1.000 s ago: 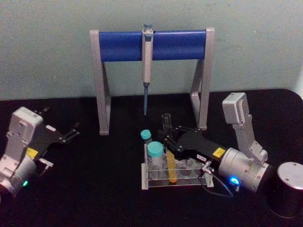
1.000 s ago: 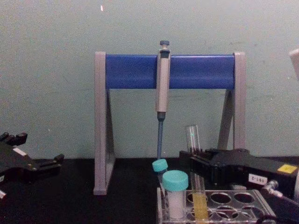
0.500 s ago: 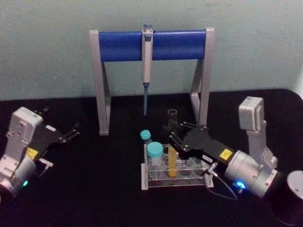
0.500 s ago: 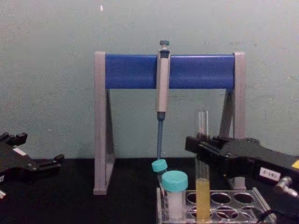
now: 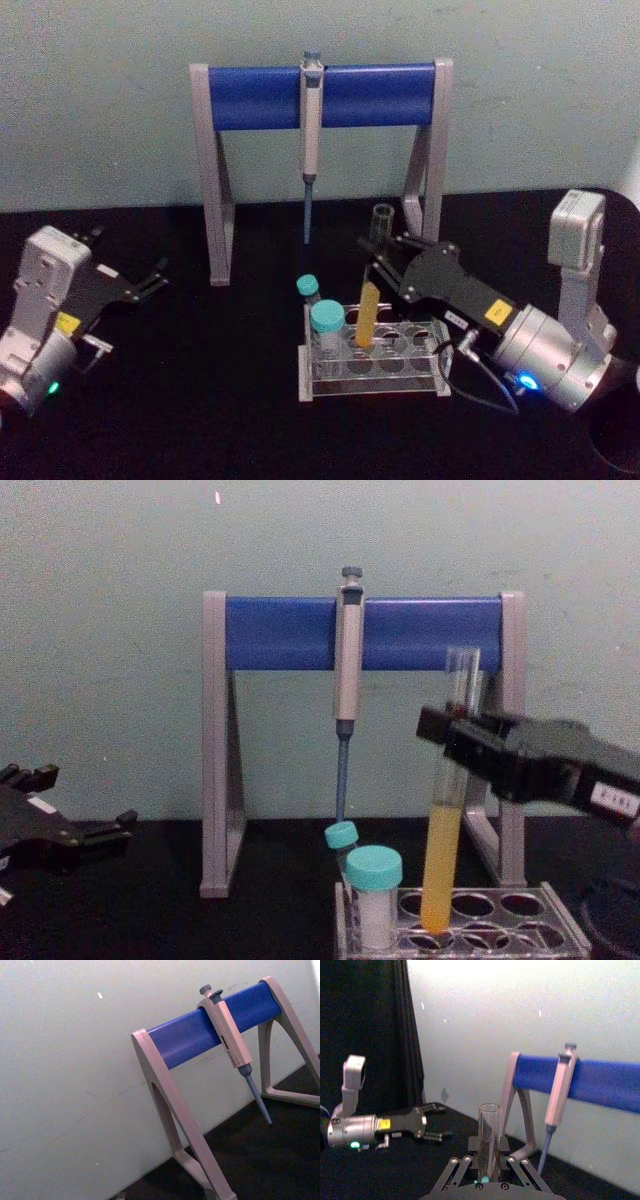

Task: Pick up the test tube from the test tube rack, shake it, then place it back into the test tube rack.

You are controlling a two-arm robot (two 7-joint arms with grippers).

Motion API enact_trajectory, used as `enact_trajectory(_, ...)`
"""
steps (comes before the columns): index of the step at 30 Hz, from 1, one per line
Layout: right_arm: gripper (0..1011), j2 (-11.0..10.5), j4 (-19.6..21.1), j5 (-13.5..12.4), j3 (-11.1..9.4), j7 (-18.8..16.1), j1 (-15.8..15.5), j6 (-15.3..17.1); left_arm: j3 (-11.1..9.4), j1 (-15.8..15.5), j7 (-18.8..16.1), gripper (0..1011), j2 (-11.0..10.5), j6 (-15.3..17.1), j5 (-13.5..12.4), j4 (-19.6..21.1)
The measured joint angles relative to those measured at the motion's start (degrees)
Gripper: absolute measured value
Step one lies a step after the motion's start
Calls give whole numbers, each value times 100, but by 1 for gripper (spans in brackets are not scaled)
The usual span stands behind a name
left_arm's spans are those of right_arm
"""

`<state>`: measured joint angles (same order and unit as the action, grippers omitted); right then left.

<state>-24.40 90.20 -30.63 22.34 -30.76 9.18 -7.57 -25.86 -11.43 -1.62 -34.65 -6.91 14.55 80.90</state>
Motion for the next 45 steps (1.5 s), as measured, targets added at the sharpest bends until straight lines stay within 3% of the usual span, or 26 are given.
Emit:
enact_trajectory(9,230,10,45,64,-40,54,234,-35,0,0,0,1001,0,0,0,0)
enact_trajectory(17,230,127,-263,308,-54,231,535,-35,0,0,0,1001,0,0,0,0)
enact_trajectory(30,230,281,-523,522,-95,345,704,-34,0,0,0,1001,0,0,0,0)
enact_trajectory(38,232,206,-355,626,-271,505,564,-30,0,0,0,1001,0,0,0,0)
enact_trajectory(45,230,-40,152,669,-483,648,122,220,0,0,0,1001,0,0,0,0)
